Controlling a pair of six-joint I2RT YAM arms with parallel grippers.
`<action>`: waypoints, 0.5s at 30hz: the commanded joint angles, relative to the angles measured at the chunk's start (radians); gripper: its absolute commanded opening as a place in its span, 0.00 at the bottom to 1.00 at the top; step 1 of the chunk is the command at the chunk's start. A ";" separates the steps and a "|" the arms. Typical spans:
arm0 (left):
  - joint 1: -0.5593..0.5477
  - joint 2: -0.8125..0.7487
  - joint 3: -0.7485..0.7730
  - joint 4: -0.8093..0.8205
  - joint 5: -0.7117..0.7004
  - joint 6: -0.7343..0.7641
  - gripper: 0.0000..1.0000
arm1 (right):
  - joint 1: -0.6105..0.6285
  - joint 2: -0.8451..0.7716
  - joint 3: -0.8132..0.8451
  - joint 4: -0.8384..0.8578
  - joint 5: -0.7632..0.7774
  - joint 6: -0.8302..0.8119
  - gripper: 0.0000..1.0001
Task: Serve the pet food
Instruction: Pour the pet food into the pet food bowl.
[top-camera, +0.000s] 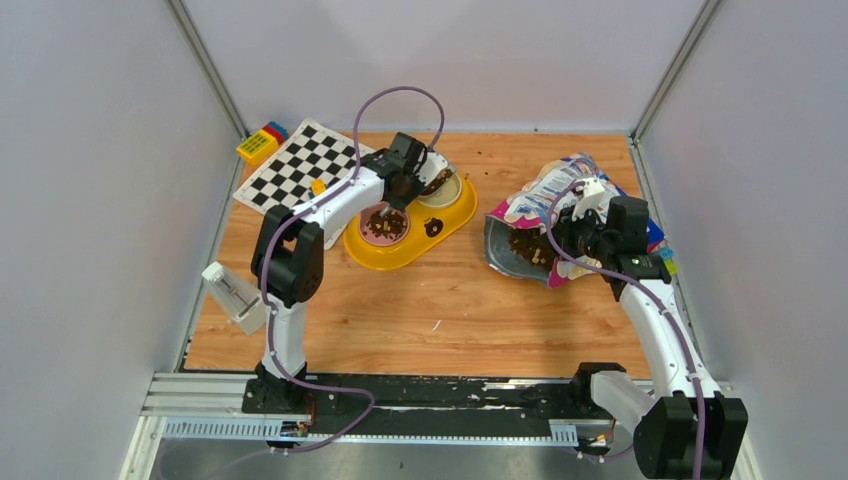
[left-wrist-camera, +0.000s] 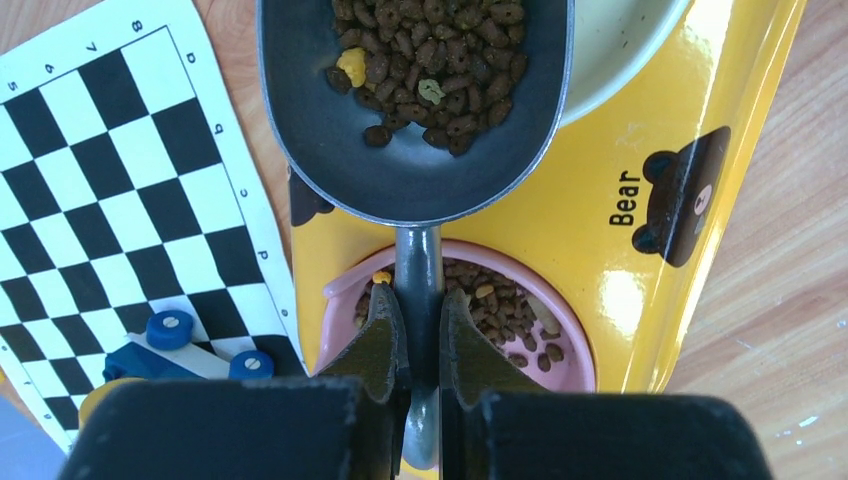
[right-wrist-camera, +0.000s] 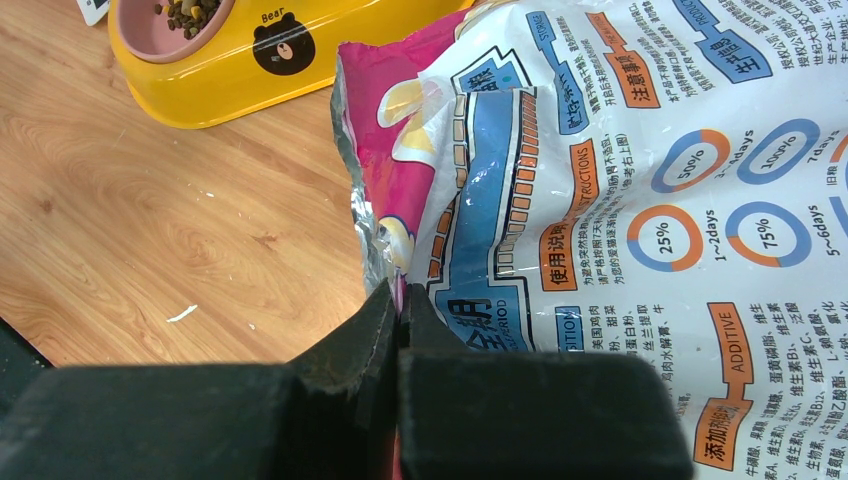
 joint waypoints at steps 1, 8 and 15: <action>-0.001 -0.064 0.083 -0.066 -0.004 0.037 0.00 | 0.007 -0.040 0.014 0.026 -0.118 0.019 0.00; -0.001 -0.039 0.169 -0.170 -0.003 0.048 0.00 | 0.007 -0.040 0.014 0.026 -0.117 0.019 0.00; -0.009 -0.024 0.207 -0.242 -0.019 0.061 0.00 | 0.007 -0.043 0.014 0.026 -0.117 0.020 0.00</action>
